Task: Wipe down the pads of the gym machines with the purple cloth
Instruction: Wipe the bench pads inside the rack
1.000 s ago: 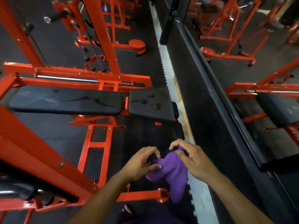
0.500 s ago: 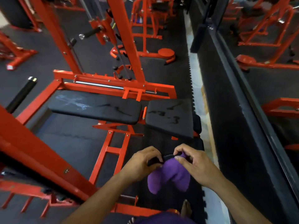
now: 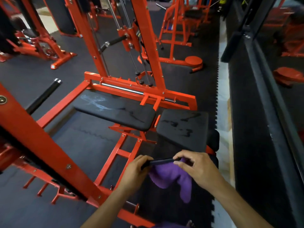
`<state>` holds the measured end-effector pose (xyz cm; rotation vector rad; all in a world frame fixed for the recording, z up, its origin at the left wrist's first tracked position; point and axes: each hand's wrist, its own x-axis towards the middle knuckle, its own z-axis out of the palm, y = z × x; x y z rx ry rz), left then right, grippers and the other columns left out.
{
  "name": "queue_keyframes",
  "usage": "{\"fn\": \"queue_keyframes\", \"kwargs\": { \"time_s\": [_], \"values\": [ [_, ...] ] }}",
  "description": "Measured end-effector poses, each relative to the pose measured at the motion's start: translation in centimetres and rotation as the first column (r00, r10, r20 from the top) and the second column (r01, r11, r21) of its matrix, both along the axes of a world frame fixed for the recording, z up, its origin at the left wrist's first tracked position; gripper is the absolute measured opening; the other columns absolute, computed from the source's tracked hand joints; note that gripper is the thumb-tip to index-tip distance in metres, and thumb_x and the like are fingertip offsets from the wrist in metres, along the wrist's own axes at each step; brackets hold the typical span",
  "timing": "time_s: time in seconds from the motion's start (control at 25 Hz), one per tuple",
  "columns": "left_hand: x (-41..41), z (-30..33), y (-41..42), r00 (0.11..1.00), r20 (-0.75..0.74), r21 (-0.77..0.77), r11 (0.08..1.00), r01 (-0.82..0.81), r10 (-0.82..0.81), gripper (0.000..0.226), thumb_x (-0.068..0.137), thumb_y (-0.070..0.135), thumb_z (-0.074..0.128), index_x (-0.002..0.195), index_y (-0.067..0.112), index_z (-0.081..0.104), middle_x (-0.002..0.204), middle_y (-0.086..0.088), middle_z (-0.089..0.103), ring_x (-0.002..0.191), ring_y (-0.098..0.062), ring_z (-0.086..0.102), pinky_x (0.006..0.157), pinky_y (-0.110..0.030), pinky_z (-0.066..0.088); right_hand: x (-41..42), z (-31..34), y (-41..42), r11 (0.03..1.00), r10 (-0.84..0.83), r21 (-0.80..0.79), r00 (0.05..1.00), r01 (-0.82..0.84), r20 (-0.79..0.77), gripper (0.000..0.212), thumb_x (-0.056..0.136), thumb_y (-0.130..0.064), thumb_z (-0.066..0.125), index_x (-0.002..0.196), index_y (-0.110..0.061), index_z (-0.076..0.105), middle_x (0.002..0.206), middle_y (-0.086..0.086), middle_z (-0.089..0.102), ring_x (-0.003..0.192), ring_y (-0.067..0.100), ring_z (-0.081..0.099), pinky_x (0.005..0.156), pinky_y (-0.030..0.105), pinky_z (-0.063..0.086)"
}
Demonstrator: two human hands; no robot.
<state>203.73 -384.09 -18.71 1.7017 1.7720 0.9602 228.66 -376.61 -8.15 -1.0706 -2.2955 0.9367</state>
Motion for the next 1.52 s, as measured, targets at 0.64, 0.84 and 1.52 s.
{"fn": "queue_keyframes", "kwargs": {
  "time_s": [0.64, 0.84, 1.52],
  "values": [
    [-4.8, 5.2, 0.7, 0.959, -0.023, 0.016, 0.959, 0.283, -0.282, 0.04, 0.081, 0.015, 0.088, 0.095, 0.048, 0.071, 0.098, 0.022, 0.067, 0.091, -0.002, 0.067, 0.08, -0.015, 0.049, 3.3, -0.5, -3.2, 0.982, -0.182, -0.031, 0.982, 0.184, 0.041, 0.024, 0.1, -0.009, 0.058, 0.104, -0.029, 0.07, 0.103, -0.017, 0.063, 0.099, 0.008, 0.065, 0.083, 0.019, 0.051],
    [-3.6, 5.1, 1.9, 0.961, -0.001, 0.006, 0.961, 0.277, -0.277, 0.032, 0.082, 0.012, 0.085, 0.091, 0.04, 0.072, 0.092, 0.016, 0.069, 0.092, -0.004, 0.066, 0.081, -0.022, 0.053, 3.7, -0.2, -4.9, 0.948, -0.309, -0.073, 0.951, 0.31, 0.03, 0.03, 0.091, 0.0, 0.062, 0.086, -0.03, 0.064, 0.091, -0.013, 0.064, 0.086, 0.014, 0.066, 0.075, 0.032, 0.056],
    [6.0, 3.7, 7.8, 0.805, 0.455, -0.268, 0.803, 0.532, -0.381, 0.026, 0.096, 0.013, 0.072, 0.121, 0.008, 0.07, 0.116, 0.003, 0.075, 0.111, -0.01, 0.065, 0.1, -0.031, 0.048, 10.4, 2.5, -1.5, 0.866, -0.487, -0.152, 0.873, 0.476, -0.037, 0.007, 0.097, -0.033, 0.065, 0.103, -0.036, 0.065, 0.102, -0.021, 0.067, 0.1, -0.001, 0.063, 0.089, 0.022, 0.051]
  ]
}}
